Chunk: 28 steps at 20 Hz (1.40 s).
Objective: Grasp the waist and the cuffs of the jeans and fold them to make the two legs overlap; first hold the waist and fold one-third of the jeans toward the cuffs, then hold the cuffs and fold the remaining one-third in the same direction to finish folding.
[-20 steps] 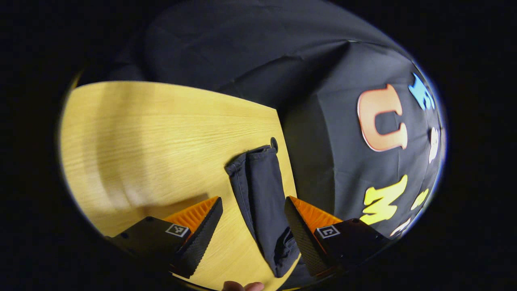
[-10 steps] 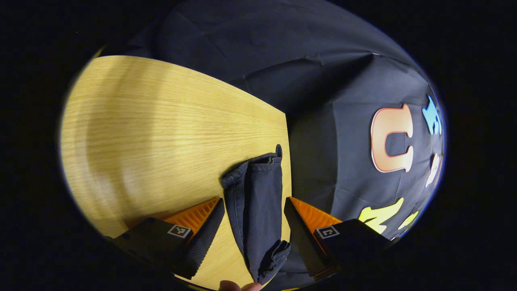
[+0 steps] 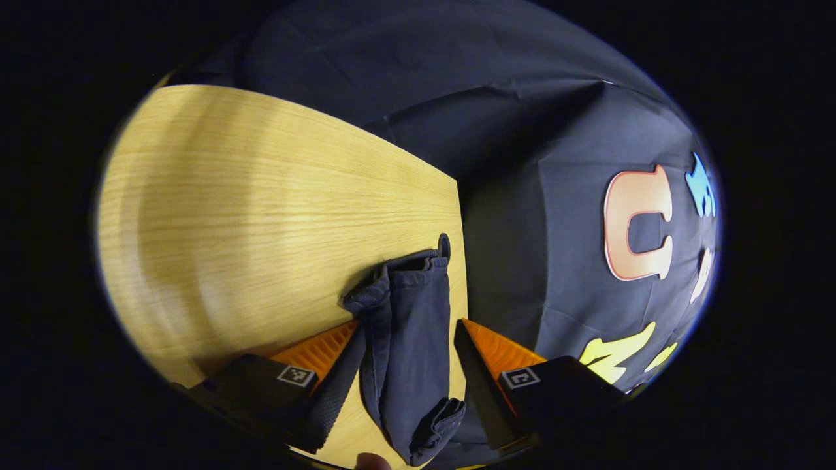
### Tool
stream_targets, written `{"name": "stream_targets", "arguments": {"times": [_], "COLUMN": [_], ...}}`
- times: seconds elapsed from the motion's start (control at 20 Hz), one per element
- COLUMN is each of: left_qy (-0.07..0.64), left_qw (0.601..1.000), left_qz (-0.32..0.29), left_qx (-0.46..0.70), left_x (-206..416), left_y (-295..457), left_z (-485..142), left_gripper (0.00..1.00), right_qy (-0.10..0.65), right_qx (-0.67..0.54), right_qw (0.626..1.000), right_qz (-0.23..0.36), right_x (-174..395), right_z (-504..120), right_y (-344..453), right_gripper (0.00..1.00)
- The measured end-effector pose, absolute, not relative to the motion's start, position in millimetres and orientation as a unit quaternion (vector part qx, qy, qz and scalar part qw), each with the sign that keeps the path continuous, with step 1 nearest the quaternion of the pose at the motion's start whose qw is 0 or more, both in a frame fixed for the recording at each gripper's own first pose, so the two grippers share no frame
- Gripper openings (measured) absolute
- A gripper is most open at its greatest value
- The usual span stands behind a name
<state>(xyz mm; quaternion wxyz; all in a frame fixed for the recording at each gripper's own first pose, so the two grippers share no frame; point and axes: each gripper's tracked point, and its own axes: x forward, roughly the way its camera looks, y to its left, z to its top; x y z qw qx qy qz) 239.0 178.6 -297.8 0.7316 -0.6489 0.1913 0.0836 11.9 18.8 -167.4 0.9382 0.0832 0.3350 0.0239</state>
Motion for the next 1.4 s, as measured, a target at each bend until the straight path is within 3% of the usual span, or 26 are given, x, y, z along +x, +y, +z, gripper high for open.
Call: {"name": "stream_targets", "arguments": {"times": [0.05,0.1,0.15,0.2,0.25,0.3,0.35,0.45,0.5,0.6,0.8,1.05,1.4], "left_qy": [0.194,0.193,0.192,0.192,0.195,0.199,0.205,0.216,0.214,0.210,0.185,0.147,0.103], "left_qw": [0.727,0.723,0.722,0.724,0.729,0.735,0.739,0.741,0.738,0.740,0.769,0.842,0.928], "left_qz": [0.085,0.092,0.095,0.095,0.094,0.092,0.092,0.100,0.103,0.100,0.072,-0.004,-0.145], "left_qx": [-0.653,-0.657,-0.658,-0.655,-0.649,-0.642,-0.635,-0.628,-0.631,-0.630,-0.608,-0.519,-0.328], "left_x": [241,242,245,246,246,245,246,246,246,246,249,248,229], "left_y": [176,177,178,176,175,175,174,175,177,174,167,123,-38], "left_z": [-300,-300,-300,-301,-302,-304,-307,-315,-314,-311,-277,-188,-77], "left_gripper": [0.96,0.64,0.75,0.63,0.72,0.72,0.57,0.42,0.25,0.18,0.09,0.07,0.07], "right_qy": [0.337,0.340,0.342,0.345,0.347,0.349,0.351,0.351,0.351,0.351,0.343,0.325,0.280], "right_qx": [0.082,0.078,0.076,0.079,0.086,0.092,0.096,0.102,0.104,0.103,0.107,0.121,0.092], "right_qw": [0.938,0.937,0.936,0.935,0.934,0.933,0.931,0.931,0.931,0.931,0.933,0.938,0.956], "right_qz": [0.023,0.022,0.018,0.013,0.007,0.002,-0.002,-0.004,-0.005,-0.006,-0.008,-0.010,-0.012], "right_x": [11,10,8,8,7,6,5,3,1,-1,-1,-13,-43], "right_z": [-169,-173,-175,-178,-181,-183,-185,-187,-188,-190,-186,-178,-156], "right_y": [19,19,15,12,11,8,7,7,6,6,2,-12,-60], "right_gripper": [0.94,0.92,0.94,0.94,0.94,0.92,0.92,0.92,0.92,0.92,0.94,0.94,0.95]}}
